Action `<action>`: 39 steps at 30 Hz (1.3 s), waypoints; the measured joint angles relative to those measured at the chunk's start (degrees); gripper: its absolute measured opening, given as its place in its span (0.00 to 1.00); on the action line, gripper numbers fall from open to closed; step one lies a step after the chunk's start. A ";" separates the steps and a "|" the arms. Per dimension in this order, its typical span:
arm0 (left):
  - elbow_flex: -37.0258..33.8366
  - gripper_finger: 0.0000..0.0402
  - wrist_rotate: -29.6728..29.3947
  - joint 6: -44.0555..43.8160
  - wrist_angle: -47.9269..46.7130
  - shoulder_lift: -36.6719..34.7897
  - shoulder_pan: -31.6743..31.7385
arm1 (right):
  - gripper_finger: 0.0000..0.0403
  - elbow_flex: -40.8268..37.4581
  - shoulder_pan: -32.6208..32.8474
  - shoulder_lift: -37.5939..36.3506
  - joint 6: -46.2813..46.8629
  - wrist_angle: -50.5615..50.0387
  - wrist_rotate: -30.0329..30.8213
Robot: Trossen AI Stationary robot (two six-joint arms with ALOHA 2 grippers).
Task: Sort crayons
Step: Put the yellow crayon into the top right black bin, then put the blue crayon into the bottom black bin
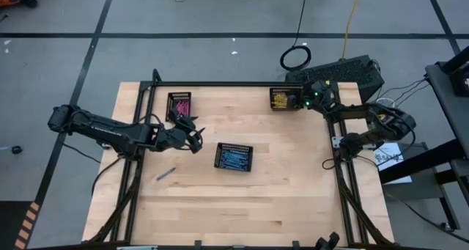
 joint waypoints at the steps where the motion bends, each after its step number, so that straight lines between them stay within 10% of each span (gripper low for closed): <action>1: 0.00 0.60 0.01 0.00 0.00 0.00 0.00 | 0.30 0.00 -0.21 -1.11 -1.08 -0.52 -0.39; 10: 0.22 0.60 2.60 -0.13 1.64 0.00 0.00 | 0.42 1.75 0.01 -14.36 -8.56 -15.26 0.35; 17: 5.54 0.60 15.67 -3.10 -5.86 0.00 0.83 | 0.40 1.98 9.16 -18.98 -9.88 -13.75 -7.44; 30: 6.19 0.60 42.17 -44.33 -47.77 -0.04 -9.31 | 0.40 2.01 20.56 -18.95 -14.90 -9.13 -4.81; 39: 0.89 0.60 38.46 -59.26 -45.54 0.00 -25.76 | 0.40 2.02 20.98 -18.57 -15.95 -7.93 -0.99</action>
